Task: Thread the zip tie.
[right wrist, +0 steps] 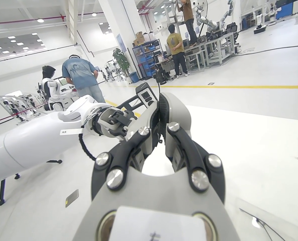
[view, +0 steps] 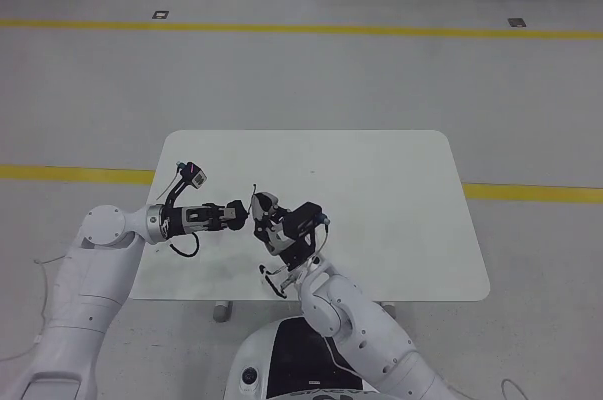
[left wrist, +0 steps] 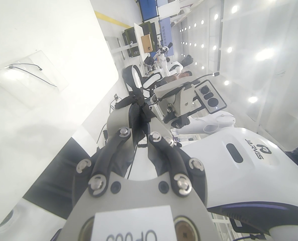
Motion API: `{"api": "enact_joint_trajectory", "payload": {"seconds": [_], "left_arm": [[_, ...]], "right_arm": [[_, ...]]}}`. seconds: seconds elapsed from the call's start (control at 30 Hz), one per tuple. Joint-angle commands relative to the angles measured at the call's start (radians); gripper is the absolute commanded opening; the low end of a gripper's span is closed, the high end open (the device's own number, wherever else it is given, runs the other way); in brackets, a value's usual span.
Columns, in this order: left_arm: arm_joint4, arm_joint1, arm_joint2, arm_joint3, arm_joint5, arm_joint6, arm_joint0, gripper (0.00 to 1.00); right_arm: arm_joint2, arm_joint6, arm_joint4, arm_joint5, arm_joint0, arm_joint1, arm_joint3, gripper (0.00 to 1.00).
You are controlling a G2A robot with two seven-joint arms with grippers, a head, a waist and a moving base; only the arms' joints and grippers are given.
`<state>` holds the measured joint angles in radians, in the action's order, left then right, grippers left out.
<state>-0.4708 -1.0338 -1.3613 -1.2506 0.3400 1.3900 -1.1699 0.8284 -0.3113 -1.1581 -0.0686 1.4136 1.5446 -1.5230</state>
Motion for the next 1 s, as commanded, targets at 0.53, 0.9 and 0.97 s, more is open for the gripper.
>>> {"api": "enact_joint_trajectory", "payload": {"seconds": [0.53, 0.9, 0.97], "left_arm": [[0.0, 0.0, 0.0, 0.0, 0.0, 0.0, 0.0, 0.0], [0.0, 0.0, 0.0, 0.0, 0.0, 0.0, 0.0, 0.0], [0.0, 0.0, 0.0, 0.0, 0.0, 0.0, 0.0, 0.0]], "right_arm": [[0.002, -0.021, -0.003, -0.006, 0.004, 0.001, 0.0, 0.0], [0.004, -0.013, 0.004, -0.007, -0.003, 0.003, 0.008, 0.0], [0.004, -0.013, 0.005, -0.007, -0.004, 0.004, 0.009, 0.0]]}}
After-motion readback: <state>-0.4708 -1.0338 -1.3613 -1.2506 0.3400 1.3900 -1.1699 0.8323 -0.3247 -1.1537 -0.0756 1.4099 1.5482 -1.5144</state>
